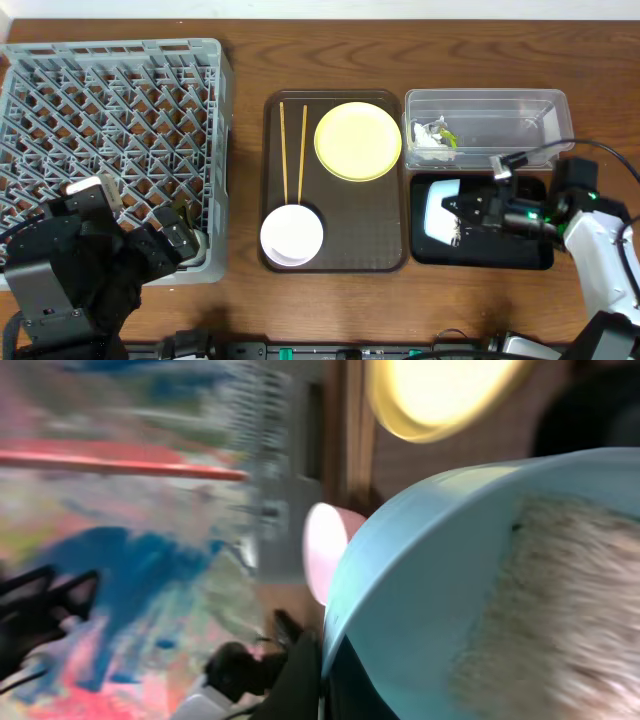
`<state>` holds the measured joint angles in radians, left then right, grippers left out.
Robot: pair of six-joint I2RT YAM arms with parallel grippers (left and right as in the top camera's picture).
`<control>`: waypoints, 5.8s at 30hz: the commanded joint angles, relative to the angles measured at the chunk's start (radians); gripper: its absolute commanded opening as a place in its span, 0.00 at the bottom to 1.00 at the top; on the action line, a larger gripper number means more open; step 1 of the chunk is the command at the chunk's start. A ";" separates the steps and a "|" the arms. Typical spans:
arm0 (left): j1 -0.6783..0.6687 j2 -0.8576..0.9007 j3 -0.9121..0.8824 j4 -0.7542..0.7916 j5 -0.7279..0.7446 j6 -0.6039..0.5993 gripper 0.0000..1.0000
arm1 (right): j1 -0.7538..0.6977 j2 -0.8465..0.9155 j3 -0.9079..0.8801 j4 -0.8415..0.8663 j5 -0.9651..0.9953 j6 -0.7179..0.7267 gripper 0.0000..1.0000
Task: Sort waste into correct bins and load items into the dishwasher
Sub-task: 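Carry the bowl over the black tray and tip the rice out, then set the empty blue bowl back upright on the brown tray, then reach left gripper to the wooden chopsticks and grasp one, then carry the chopstick over the dish rack and release it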
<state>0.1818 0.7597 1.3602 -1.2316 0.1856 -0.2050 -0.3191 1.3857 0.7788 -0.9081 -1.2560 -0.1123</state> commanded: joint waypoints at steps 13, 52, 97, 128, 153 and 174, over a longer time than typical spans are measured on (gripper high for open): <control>0.003 0.004 0.009 -0.002 0.013 0.010 0.99 | -0.057 -0.004 -0.053 0.042 -0.124 -0.103 0.01; 0.003 0.004 0.009 -0.002 0.013 0.010 0.99 | 0.061 -0.088 0.002 0.009 -0.003 0.007 0.01; -0.026 0.122 0.024 0.068 0.229 -0.102 0.99 | 0.914 -0.011 0.457 0.065 1.170 0.542 0.51; -0.454 1.085 0.088 0.419 -0.131 0.021 0.56 | 0.663 -0.136 0.483 -0.125 1.034 0.463 0.76; -0.463 1.281 0.059 0.632 -0.109 0.010 0.38 | 0.663 -0.136 0.483 -0.132 1.034 0.463 0.89; -0.417 1.086 0.117 0.418 -0.122 0.075 0.06 | 0.665 -0.136 0.483 -0.133 1.034 0.463 0.97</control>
<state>-0.2630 1.9892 1.4269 -0.7826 0.0784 -0.1806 0.3508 1.2484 1.2629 -1.0367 -0.2138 0.3584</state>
